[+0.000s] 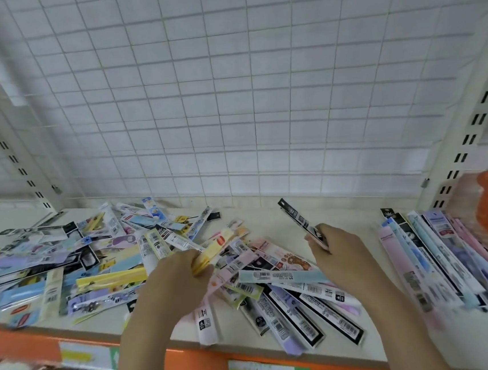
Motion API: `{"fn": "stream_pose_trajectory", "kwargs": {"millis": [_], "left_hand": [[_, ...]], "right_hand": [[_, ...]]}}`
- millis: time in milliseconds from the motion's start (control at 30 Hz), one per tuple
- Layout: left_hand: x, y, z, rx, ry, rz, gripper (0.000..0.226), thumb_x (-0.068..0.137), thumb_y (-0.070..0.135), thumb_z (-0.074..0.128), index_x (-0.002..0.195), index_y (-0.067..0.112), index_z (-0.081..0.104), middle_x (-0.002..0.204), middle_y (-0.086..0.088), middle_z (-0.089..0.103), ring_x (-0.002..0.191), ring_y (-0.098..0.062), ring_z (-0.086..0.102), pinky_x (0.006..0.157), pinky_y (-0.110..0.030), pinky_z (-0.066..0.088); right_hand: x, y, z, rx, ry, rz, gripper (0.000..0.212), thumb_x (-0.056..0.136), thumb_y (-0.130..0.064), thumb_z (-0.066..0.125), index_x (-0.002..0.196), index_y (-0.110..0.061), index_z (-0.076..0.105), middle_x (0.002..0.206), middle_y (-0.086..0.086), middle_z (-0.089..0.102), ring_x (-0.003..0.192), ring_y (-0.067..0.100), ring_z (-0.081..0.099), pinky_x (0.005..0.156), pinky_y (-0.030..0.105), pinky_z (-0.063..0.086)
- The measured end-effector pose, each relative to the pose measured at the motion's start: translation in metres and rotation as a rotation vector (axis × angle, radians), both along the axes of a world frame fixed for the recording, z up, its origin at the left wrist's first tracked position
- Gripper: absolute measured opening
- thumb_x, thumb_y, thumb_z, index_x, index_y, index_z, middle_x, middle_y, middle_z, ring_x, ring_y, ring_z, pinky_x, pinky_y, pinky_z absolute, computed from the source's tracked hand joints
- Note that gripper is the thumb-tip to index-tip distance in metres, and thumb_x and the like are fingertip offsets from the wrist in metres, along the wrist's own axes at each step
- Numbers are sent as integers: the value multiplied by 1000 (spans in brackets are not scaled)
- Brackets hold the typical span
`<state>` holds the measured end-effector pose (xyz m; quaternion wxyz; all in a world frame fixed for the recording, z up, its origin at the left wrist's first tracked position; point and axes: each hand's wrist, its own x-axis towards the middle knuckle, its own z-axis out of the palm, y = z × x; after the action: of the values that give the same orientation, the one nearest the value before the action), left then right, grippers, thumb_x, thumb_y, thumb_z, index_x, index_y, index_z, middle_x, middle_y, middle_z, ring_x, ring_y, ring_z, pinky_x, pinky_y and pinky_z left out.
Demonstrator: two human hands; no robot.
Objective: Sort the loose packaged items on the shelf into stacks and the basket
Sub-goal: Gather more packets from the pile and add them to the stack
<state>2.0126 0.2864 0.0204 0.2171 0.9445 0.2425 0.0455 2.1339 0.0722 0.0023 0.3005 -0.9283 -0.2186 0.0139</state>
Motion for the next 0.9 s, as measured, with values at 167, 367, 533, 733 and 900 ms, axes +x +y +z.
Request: {"fn": "stream_pose_trajectory", "kwargs": {"millis": [167,367,533,733,900], "left_hand": [[-4,-12,-8,49,96,15,23,86,33,58,70,22,46,70,4,52,66,-18,52,58,-26,39],[-3,-11,-3,137,47,133,35,90,22,47,58,23,34,65,2,45,62,-21,50,58,-26,43],[-6,-12,7,109,-99,171,37,89,18,51,56,19,36,54,0,44,48,-18,40,46,-23,30],[-7,-16,17,22,-277,199,43,94,28,48,54,15,38,48,-2,42,44,-17,37,43,-26,26],[-10,-14,14,15,-345,174,40,89,33,57,58,17,37,48,0,41,45,-16,39,44,-25,26]], "right_hand": [[-7,2,-5,21,33,-15,23,95,-31,45,84,-15,56,68,-3,57,69,20,58,64,34,47],[-8,-5,-10,-1,40,-9,27,95,-33,46,74,-17,51,63,-5,52,64,18,54,58,31,43],[-10,-8,-5,-20,43,30,28,94,-35,48,73,-18,53,63,-1,56,59,17,53,55,28,40],[-17,2,-4,-124,103,187,26,87,-39,59,66,-24,51,63,-4,56,60,14,53,54,26,37],[-17,8,-2,-138,101,187,26,87,-37,58,67,-22,53,64,-1,62,64,17,63,61,31,49]]}}
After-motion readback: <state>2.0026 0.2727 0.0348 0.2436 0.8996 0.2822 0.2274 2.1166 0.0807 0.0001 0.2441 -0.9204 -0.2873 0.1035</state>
